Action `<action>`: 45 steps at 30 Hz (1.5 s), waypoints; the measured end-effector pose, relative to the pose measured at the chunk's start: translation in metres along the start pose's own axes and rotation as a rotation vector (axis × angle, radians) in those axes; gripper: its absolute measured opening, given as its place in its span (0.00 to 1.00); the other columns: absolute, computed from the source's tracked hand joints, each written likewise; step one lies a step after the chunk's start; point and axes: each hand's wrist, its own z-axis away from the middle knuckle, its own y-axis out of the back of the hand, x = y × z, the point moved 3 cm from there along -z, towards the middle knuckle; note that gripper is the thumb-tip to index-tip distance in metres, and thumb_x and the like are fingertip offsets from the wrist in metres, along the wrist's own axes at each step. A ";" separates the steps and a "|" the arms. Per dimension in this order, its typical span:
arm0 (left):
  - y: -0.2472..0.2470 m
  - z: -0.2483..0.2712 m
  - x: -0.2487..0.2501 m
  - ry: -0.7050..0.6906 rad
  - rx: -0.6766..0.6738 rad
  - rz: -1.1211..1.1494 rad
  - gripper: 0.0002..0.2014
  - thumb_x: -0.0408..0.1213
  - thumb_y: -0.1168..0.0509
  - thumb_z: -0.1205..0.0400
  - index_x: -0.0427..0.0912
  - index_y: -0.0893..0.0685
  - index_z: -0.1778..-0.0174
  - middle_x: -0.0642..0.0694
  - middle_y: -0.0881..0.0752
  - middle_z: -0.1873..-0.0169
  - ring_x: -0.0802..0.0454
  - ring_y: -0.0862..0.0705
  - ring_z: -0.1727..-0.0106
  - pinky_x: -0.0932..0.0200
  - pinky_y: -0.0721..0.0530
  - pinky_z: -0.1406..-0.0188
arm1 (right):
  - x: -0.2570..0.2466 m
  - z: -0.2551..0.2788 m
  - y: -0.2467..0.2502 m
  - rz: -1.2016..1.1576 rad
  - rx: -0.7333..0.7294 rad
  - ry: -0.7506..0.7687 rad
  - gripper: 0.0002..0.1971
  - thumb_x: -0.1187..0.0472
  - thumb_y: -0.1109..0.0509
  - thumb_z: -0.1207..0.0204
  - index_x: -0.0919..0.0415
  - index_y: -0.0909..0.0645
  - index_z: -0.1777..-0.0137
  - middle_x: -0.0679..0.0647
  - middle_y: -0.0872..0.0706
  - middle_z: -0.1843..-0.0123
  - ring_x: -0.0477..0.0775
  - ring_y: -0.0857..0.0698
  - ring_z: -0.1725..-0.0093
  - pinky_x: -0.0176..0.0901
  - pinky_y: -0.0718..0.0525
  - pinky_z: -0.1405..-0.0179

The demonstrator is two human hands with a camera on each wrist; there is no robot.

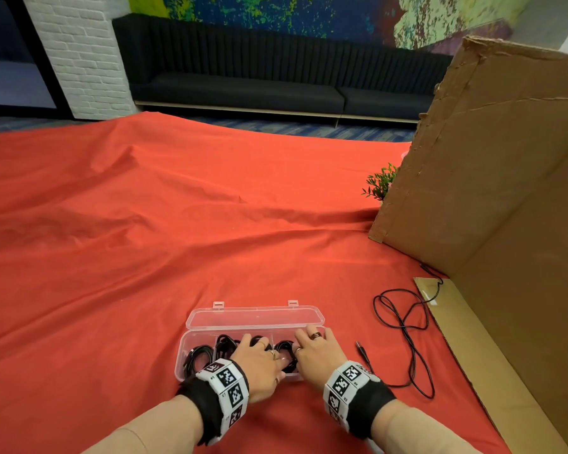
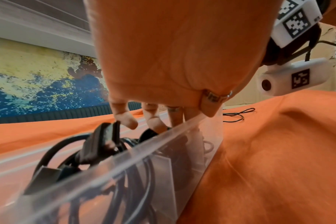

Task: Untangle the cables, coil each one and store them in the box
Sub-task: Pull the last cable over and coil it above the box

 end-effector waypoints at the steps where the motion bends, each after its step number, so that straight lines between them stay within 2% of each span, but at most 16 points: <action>1: 0.001 0.001 0.000 -0.002 0.012 0.008 0.23 0.46 0.57 0.14 0.47 0.38 0.22 0.46 0.30 0.24 0.39 0.37 0.26 0.37 0.42 0.33 | -0.002 -0.002 0.002 0.022 -0.022 0.021 0.08 0.48 0.25 0.48 0.50 0.13 0.73 0.47 0.15 0.61 0.53 0.25 0.50 0.50 0.17 0.65; 3: -0.001 0.003 0.000 -0.007 0.034 0.009 0.24 0.47 0.59 0.14 0.48 0.38 0.22 0.45 0.31 0.24 0.39 0.35 0.27 0.37 0.41 0.35 | -0.005 -0.006 0.005 -0.012 -0.154 0.051 0.13 0.55 0.37 0.26 0.58 0.13 0.50 0.56 0.19 0.42 0.58 0.27 0.34 0.63 0.26 0.42; 6: -0.005 0.000 -0.002 -0.009 0.025 0.024 0.24 0.50 0.60 0.14 0.51 0.36 0.23 0.45 0.31 0.25 0.39 0.35 0.28 0.37 0.41 0.36 | -0.005 -0.008 0.013 0.017 -0.335 0.064 0.22 0.51 0.47 0.17 0.62 0.25 0.30 0.61 0.34 0.25 0.61 0.40 0.22 0.68 0.45 0.26; 10: -0.004 -0.003 -0.002 -0.011 0.015 0.053 0.25 0.55 0.61 0.14 0.54 0.34 0.24 0.45 0.31 0.25 0.39 0.35 0.27 0.38 0.42 0.34 | 0.002 -0.008 0.009 -0.159 -0.419 -0.010 0.22 0.48 0.44 0.19 0.58 0.26 0.30 0.58 0.32 0.28 0.60 0.36 0.24 0.61 0.39 0.26; 14: -0.001 -0.003 -0.003 -0.012 -0.013 0.059 0.25 0.54 0.62 0.14 0.55 0.36 0.23 0.45 0.35 0.22 0.39 0.38 0.24 0.37 0.44 0.31 | 0.055 -0.002 0.014 -1.059 0.197 -0.463 0.13 0.59 0.45 0.16 0.62 0.19 0.44 0.57 0.16 0.41 0.47 0.19 0.53 0.42 0.21 0.49; 16: -0.002 -0.003 -0.003 -0.011 -0.023 0.066 0.25 0.54 0.62 0.14 0.55 0.37 0.22 0.45 0.36 0.22 0.40 0.39 0.23 0.37 0.45 0.30 | 0.088 0.010 -0.002 -1.089 0.371 -0.715 0.12 0.62 0.44 0.16 0.64 0.21 0.43 0.61 0.18 0.40 0.55 0.18 0.45 0.42 0.24 0.47; 19: -0.001 -0.002 -0.001 -0.010 -0.022 0.068 0.25 0.53 0.61 0.14 0.53 0.35 0.23 0.44 0.35 0.22 0.40 0.38 0.24 0.37 0.44 0.31 | 0.108 0.028 -0.044 -0.808 -0.025 -0.903 0.19 0.57 0.37 0.20 0.65 0.30 0.32 0.63 0.29 0.30 0.65 0.29 0.29 0.50 0.29 0.33; 21: -0.002 -0.002 -0.001 -0.006 -0.017 0.085 0.24 0.53 0.59 0.14 0.52 0.33 0.24 0.44 0.32 0.24 0.40 0.37 0.26 0.38 0.42 0.33 | 0.109 0.040 -0.069 -0.617 -0.339 -0.856 0.25 0.53 0.37 0.21 0.65 0.34 0.28 0.62 0.31 0.29 0.64 0.31 0.27 0.52 0.28 0.31; 24: -0.005 -0.003 -0.003 0.004 0.000 0.140 0.23 0.54 0.57 0.14 0.52 0.30 0.26 0.48 0.30 0.25 0.42 0.36 0.28 0.40 0.41 0.34 | 0.111 0.048 -0.073 -0.508 -0.425 -0.737 0.20 0.50 0.42 0.18 0.62 0.27 0.32 0.61 0.23 0.32 0.62 0.25 0.32 0.50 0.24 0.34; 29: 0.004 0.002 -0.007 -0.011 0.053 0.291 0.19 0.48 0.46 0.15 0.53 0.26 0.28 0.56 0.26 0.27 0.46 0.35 0.27 0.43 0.42 0.31 | 0.104 0.039 -0.018 -0.554 -0.075 -0.666 0.17 0.49 0.53 0.14 0.56 0.29 0.35 0.60 0.13 0.46 0.63 0.15 0.44 0.49 0.21 0.50; 31: 0.015 0.006 -0.013 0.022 0.179 0.493 0.15 0.37 0.42 0.19 0.55 0.18 0.39 0.58 0.16 0.44 0.49 0.27 0.34 0.46 0.38 0.29 | 0.097 0.035 0.016 -0.540 0.079 -0.565 0.16 0.48 0.52 0.14 0.56 0.30 0.40 0.58 0.13 0.54 0.63 0.14 0.50 0.49 0.21 0.58; 33: 0.032 0.013 -0.028 0.124 0.328 0.872 0.15 0.29 0.44 0.22 0.55 0.19 0.54 0.58 0.18 0.61 0.55 0.21 0.54 0.55 0.23 0.40 | 0.088 0.030 0.045 -0.491 0.190 -0.409 0.15 0.49 0.51 0.14 0.58 0.29 0.45 0.56 0.14 0.60 0.63 0.14 0.55 0.47 0.25 0.65; 35: 0.053 0.020 -0.041 0.174 0.454 1.166 0.11 0.33 0.45 0.16 0.54 0.23 0.55 0.53 0.16 0.56 0.59 0.22 0.62 0.64 0.21 0.59 | 0.074 0.026 0.071 -0.366 0.312 -0.204 0.13 0.53 0.46 0.15 0.59 0.25 0.50 0.56 0.13 0.63 0.62 0.14 0.60 0.46 0.29 0.66; 36: 0.064 0.023 -0.045 0.168 0.478 1.254 0.09 0.38 0.48 0.14 0.52 0.23 0.52 0.51 0.16 0.51 0.58 0.21 0.61 0.65 0.22 0.60 | 0.066 0.024 0.081 -0.294 0.358 -0.099 0.12 0.55 0.44 0.16 0.58 0.22 0.53 0.54 0.13 0.65 0.60 0.15 0.63 0.46 0.29 0.65; 39: 0.089 0.030 -0.044 0.054 0.342 1.350 0.18 0.47 0.55 0.12 0.44 0.22 0.43 0.49 0.15 0.50 0.57 0.19 0.60 0.65 0.23 0.61 | 0.039 0.025 0.098 -0.104 0.441 0.091 0.09 0.55 0.43 0.25 0.49 0.21 0.62 0.44 0.18 0.74 0.47 0.20 0.71 0.39 0.34 0.64; 45: 0.108 0.051 -0.036 -0.132 0.066 1.314 0.18 0.43 0.53 0.12 0.46 0.25 0.64 0.54 0.35 0.79 0.59 0.39 0.78 0.66 0.37 0.77 | 0.025 0.024 0.122 -0.245 0.471 0.262 0.15 0.51 0.48 0.20 0.52 0.24 0.64 0.44 0.20 0.70 0.50 0.22 0.68 0.42 0.30 0.63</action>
